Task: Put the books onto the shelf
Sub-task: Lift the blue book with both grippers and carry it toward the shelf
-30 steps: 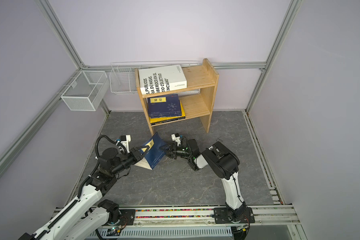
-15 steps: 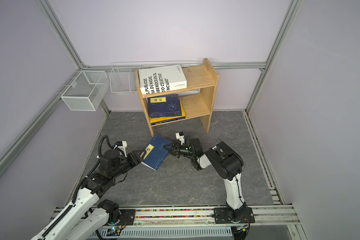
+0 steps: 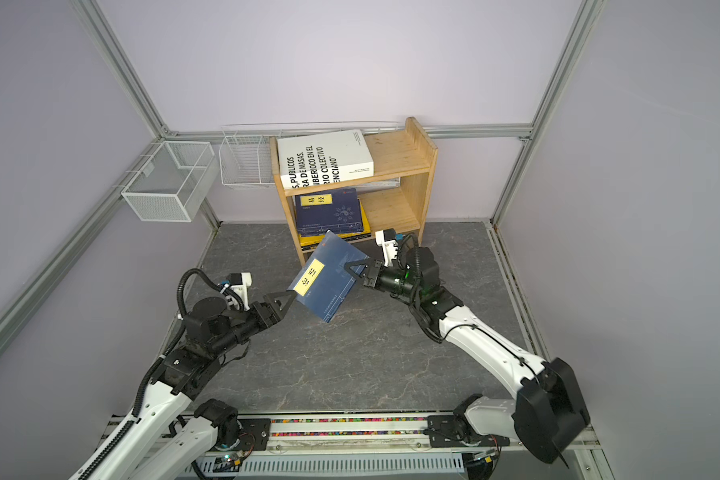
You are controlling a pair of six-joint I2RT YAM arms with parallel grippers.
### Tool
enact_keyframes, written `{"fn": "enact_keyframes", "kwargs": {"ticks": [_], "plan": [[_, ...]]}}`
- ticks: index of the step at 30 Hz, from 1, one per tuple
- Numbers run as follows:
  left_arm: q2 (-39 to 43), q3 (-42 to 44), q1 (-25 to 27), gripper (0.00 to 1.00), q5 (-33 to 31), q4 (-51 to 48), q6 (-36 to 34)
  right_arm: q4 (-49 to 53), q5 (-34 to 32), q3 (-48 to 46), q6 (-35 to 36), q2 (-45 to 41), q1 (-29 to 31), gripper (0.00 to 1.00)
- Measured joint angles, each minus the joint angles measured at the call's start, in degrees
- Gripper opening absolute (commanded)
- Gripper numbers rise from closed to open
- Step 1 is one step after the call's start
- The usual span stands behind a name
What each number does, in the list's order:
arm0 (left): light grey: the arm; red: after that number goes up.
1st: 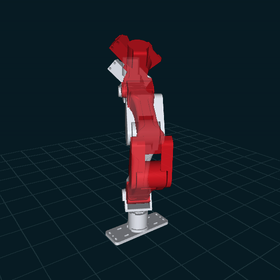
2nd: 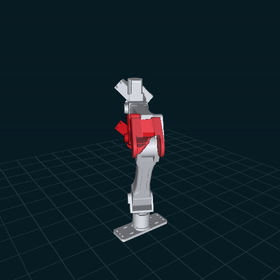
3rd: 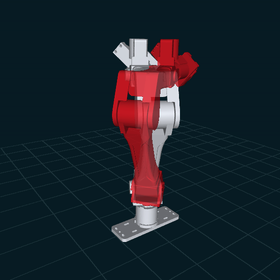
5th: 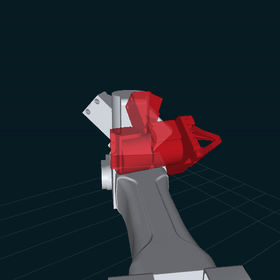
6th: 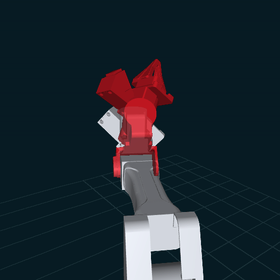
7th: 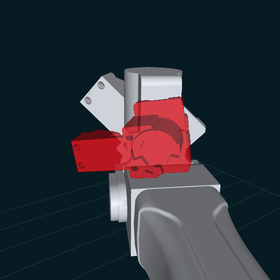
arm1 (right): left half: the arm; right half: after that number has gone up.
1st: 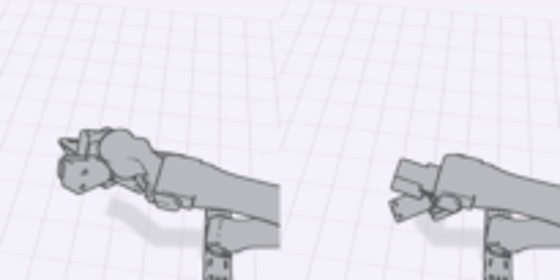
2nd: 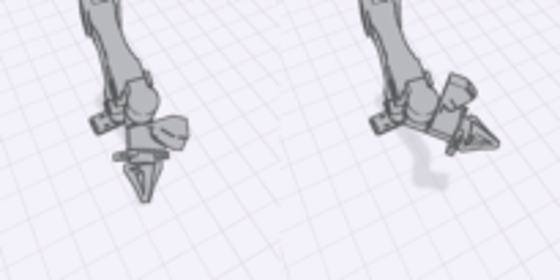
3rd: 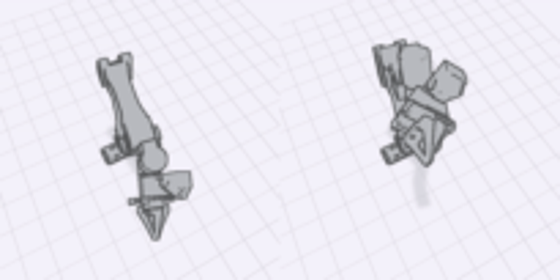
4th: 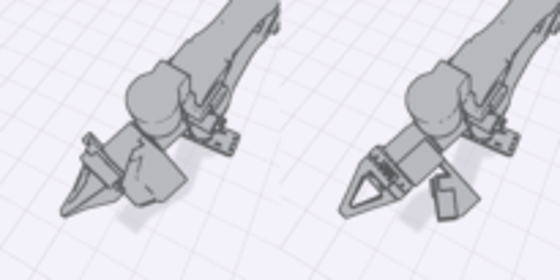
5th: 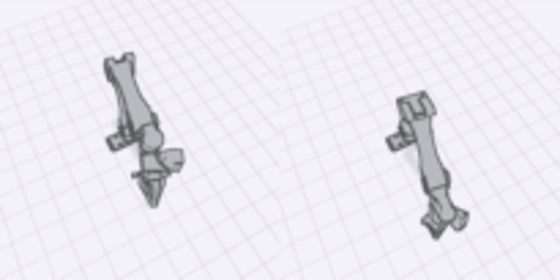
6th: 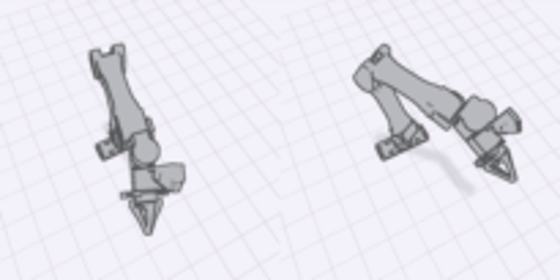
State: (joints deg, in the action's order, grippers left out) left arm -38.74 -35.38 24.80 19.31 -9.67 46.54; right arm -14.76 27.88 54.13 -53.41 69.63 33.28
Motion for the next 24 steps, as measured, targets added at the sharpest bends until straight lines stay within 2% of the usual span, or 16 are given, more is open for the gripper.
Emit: {"fn": "enact_keyframes", "kwargs": {"ticks": [6, 12, 15, 24], "plan": [[-4.79, -0.46, 1.07, 0.86, 7.91, 18.08, 5.18, 7.65, -5.57, 1.14, 4.57, -4.98, -0.74, 0.11], [-14.86, -0.44, 8.37, 0.82, 9.29, 30.99, 8.41, 8.72, -7.02, 1.09, 4.07, -5.14, -1.75, 0.11], [-16.79, -0.42, 9.49, 0.82, 8.81, 32.83, 8.57, 8.96, -7.93, 1.05, 3.89, -6.03, -1.90, 0.11], [-17.49, -0.79, 9.64, 0.86, 4.52, 30.36, 7.45, 10.45, -11.58, 1.05, 4.09, -13.00, -2.45, 0.11]]}}
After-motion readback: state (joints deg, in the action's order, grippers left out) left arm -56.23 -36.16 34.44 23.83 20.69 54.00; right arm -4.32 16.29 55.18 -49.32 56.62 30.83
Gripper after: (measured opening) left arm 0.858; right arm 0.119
